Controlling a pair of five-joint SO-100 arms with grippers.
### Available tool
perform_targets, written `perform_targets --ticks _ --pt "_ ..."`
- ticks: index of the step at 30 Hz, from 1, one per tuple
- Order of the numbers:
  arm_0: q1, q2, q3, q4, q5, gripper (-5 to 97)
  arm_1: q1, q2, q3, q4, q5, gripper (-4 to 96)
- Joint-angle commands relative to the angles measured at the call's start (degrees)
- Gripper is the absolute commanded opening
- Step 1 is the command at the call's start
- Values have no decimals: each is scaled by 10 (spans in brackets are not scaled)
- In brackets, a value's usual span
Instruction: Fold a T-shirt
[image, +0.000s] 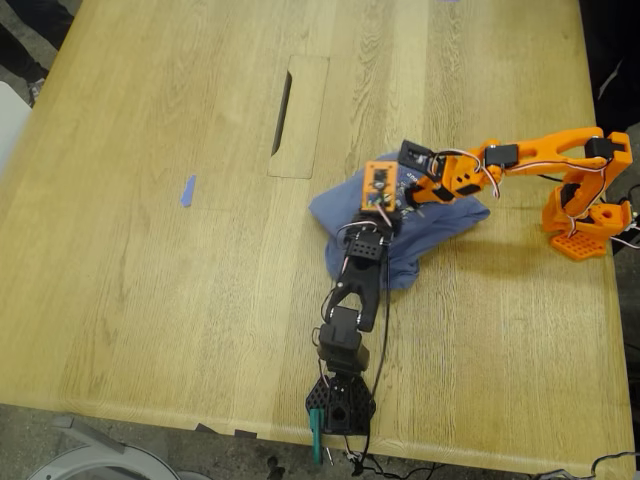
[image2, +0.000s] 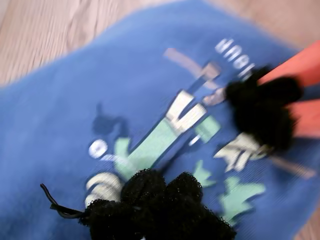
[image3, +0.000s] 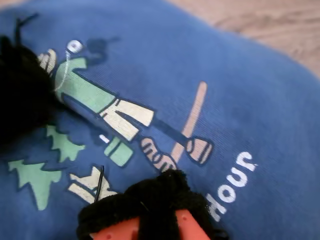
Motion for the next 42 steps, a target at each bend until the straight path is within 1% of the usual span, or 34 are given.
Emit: perform_targets --ticks 1,4,9,17,20,24,27,32,34,37,39,42 --pt "-24 47 30 -20 -6 0 24 18 44 -39 3 4" --pt "-52 50 62 -35 -7 2 58 19 72 -60 3 3" --pt "-94 63 98 -40 -6 3 122 25 76 -62 1 3" --pt "-174 91 105 -41 -7 4 208 75 105 -44 -7 2" --pt "-179 132 100 -29 -6 4 215 109 92 -11 -8 2" --pt "-146 215 80 30 -6 4 200 150 35 69 -10 2" --pt "-92 268 43 93 -4 4 170 165 -18 130 -11 2" --pt "24 272 -49 173 -4 4 77 148 -107 211 -8 2" --pt "62 251 -70 177 -6 4 42 131 -127 219 -4 2" --pt "83 213 -63 164 -8 3 10 109 -123 211 -3 2" --pt "77 191 -33 139 -11 3 1 101 -98 192 -3 2" --pt "43 177 49 84 -11 3 6 105 -25 147 0 2"
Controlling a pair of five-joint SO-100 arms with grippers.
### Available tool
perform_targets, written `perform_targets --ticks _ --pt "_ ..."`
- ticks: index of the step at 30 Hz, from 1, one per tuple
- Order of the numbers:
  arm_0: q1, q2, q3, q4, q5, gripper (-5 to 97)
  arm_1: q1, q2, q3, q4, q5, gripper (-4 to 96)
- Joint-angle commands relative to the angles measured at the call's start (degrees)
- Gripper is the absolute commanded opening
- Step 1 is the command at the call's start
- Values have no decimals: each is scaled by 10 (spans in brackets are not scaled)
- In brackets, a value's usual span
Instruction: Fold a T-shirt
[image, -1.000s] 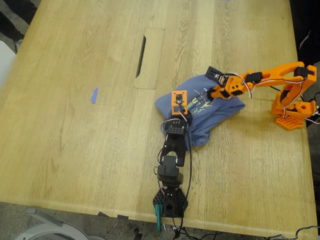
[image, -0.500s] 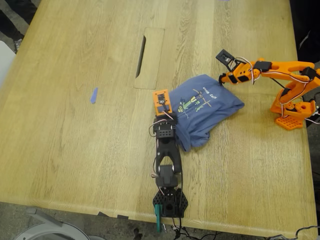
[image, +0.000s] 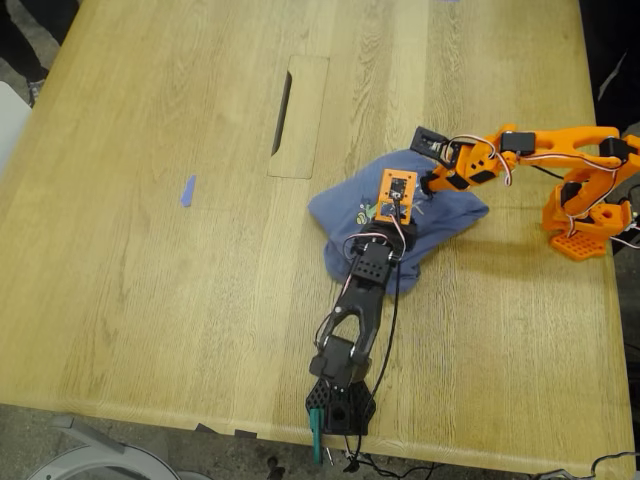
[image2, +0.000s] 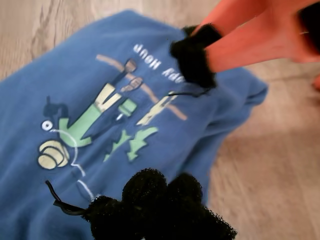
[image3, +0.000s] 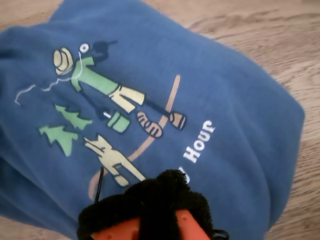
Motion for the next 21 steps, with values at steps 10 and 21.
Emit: perform_targets --ticks 10,21 --pt "-177 45 171 -113 -11 1 117 57 205 -149 4 2" --pt "-326 132 152 -91 -11 3 302 133 215 -122 0 2"
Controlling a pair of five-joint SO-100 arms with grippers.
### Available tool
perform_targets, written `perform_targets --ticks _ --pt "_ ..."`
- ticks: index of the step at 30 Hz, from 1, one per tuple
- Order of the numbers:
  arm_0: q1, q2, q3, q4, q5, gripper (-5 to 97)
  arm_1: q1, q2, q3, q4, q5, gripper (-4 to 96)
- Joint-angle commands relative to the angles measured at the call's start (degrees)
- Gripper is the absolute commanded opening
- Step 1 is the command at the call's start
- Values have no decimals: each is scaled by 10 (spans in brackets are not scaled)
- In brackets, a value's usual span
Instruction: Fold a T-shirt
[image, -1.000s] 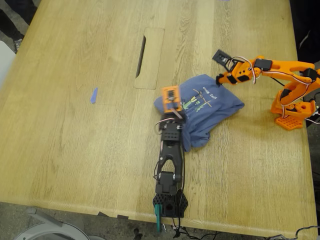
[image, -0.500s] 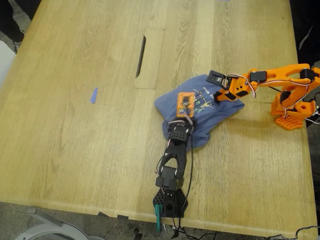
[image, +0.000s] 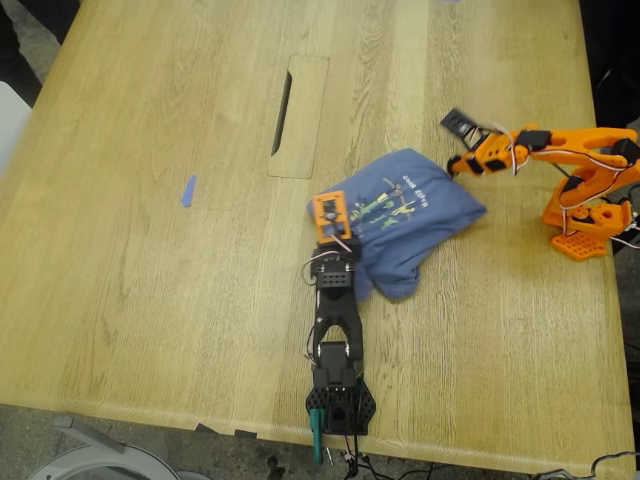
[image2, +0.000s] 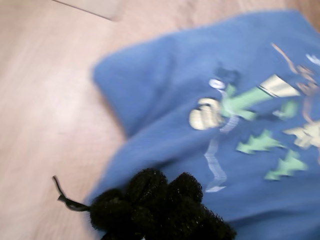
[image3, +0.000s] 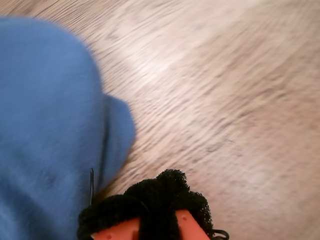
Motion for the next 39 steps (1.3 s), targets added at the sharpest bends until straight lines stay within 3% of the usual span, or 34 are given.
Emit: perform_targets --ticks 1,9,24,26,33,35,39 --pt "-65 75 -28 14 -6 4 51 39 -7 7 -2 1" --pt "-188 142 -22 50 -12 2 200 159 68 48 0 1" --pt "-621 396 230 93 -4 0 631 700 363 343 -22 1" --pt "-660 414 249 94 -2 0 656 712 374 380 -22 1" --pt "-758 567 367 120 17 0 788 711 427 329 -53 1" --pt "-765 604 367 187 16 0 820 712 439 323 -55 1" --pt "-765 592 367 192 18 0 843 712 463 337 -53 1"
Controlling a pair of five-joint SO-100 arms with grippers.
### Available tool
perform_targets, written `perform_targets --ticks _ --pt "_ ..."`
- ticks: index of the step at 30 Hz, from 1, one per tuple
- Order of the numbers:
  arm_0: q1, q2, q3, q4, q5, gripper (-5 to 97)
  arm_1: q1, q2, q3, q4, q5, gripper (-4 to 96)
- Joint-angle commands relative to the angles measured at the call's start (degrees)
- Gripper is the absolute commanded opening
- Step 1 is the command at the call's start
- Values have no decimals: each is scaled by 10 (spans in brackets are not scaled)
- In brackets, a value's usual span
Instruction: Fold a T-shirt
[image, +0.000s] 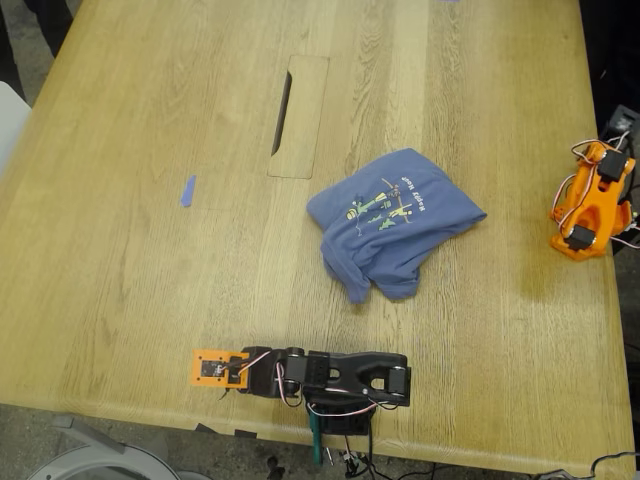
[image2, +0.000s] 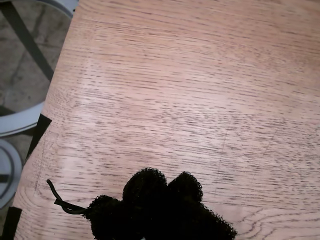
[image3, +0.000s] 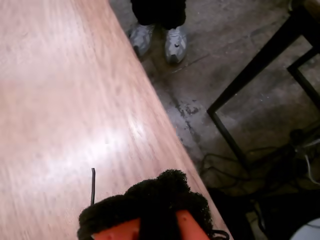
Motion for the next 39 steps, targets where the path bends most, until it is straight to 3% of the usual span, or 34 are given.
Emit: perform_targets --ticks 1,6,15,24,39 --pt "-9 10 -9 13 5 0 12 5 38 26 3 1" --pt "-31 72 -9 103 8 0 12 5 39 68 3 1" --pt "-35 251 -10 349 -53 0 33 5 40 90 -13 1" --pt "-45 252 -10 344 -65 0 59 5 39 98 -21 1" --pt "-47 252 -10 346 -75 0 76 6 39 124 1 1"
